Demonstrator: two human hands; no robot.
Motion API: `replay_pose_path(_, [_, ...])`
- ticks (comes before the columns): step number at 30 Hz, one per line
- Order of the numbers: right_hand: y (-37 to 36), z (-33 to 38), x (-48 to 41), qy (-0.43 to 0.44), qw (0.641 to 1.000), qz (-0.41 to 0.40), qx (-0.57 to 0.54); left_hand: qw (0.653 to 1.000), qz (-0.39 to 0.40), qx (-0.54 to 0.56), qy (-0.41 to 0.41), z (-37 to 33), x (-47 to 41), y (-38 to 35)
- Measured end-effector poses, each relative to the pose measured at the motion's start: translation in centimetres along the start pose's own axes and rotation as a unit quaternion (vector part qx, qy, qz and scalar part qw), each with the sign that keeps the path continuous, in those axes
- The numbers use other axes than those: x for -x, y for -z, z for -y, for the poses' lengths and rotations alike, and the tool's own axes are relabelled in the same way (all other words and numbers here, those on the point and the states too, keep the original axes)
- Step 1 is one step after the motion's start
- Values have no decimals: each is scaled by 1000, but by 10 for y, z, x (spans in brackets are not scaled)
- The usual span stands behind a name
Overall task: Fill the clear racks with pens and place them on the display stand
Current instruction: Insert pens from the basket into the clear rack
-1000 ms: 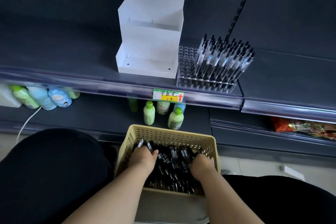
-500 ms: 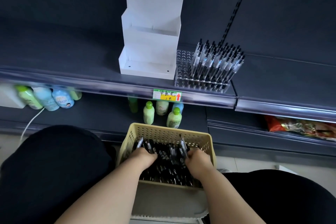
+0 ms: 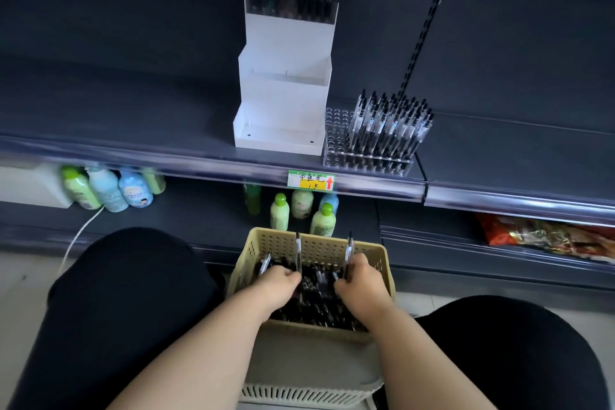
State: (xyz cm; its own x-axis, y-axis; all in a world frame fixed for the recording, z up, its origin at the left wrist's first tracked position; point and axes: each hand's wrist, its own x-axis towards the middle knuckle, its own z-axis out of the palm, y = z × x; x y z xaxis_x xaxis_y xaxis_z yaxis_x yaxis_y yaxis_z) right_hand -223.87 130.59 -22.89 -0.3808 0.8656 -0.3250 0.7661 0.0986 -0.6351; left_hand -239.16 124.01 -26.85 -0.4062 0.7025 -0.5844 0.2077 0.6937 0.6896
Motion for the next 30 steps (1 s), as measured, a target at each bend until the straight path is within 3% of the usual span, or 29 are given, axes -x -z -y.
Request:
replay_pose_path(6, [-1, 22, 7, 37, 997, -44, -60, 981, -58, 170, -73, -17, 14, 0])
replay_pose_path(10, [8, 38, 4, 74, 991, -84, -77, 969, -39, 170, -174, -41, 27, 12])
replay_pose_path(14, [31, 55, -7, 104, 975, -134, -141, 949, -73, 179, -251, -78, 35, 34])
replay_pose_path(20, [79, 87, -23, 154, 945, -204, -206, 928, -114, 157, -319, -131, 30, 67])
replay_pose_path(27, [148, 142, -58, 266, 892, -316, -182, 882, -209, 129, -403, -197, 4, 96])
replay_pose_path(30, [166, 160, -79, 294, 875, -325, -206, 873, -230, 125, -410, -220, -12, 106])
